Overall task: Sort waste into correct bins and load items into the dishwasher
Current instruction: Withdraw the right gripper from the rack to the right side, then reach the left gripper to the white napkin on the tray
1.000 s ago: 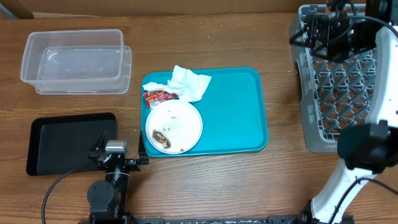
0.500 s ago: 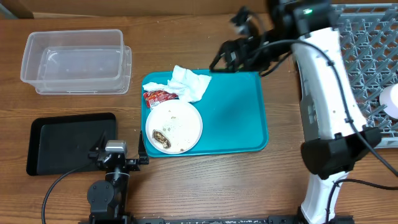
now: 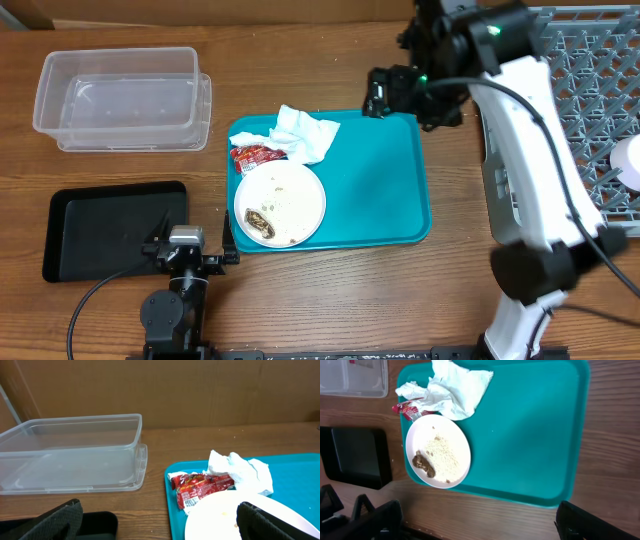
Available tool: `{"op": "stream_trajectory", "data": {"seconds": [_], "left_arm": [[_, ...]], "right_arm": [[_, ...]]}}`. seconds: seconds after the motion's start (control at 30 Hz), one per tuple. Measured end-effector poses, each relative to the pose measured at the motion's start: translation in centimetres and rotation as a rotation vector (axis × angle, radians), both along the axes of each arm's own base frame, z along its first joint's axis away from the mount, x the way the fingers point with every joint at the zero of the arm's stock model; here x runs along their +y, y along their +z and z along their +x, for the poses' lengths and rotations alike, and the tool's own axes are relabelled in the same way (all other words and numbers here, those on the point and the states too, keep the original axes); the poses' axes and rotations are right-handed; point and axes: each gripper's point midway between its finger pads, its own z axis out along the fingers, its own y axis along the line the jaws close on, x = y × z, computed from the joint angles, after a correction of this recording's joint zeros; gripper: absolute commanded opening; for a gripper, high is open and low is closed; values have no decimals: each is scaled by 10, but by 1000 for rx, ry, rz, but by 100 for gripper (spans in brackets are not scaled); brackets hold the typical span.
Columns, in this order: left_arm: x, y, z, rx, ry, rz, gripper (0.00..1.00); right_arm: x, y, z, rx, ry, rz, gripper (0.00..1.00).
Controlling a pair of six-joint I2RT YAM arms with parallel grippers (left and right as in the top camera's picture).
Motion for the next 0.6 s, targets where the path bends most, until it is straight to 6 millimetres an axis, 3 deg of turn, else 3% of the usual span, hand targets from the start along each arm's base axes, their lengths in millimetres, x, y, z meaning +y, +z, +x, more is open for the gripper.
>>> {"op": "stream_trajectory", "data": {"seconds": [0.17,0.33,0.47,0.6], "left_arm": [[0,0,0,0,0,0,100],[0,0,0,0,0,0,100],[0,0,0,0,0,0,100],[0,0,0,0,0,0,100]], "right_arm": [[-39,34,-47,-113,-42,-87,100],[-105,39,-89,-164,-194,-221,100],[-149,29,-97,-121,-386,-275,100],[-172,23,-94,-93,-497,-296,100]]}}
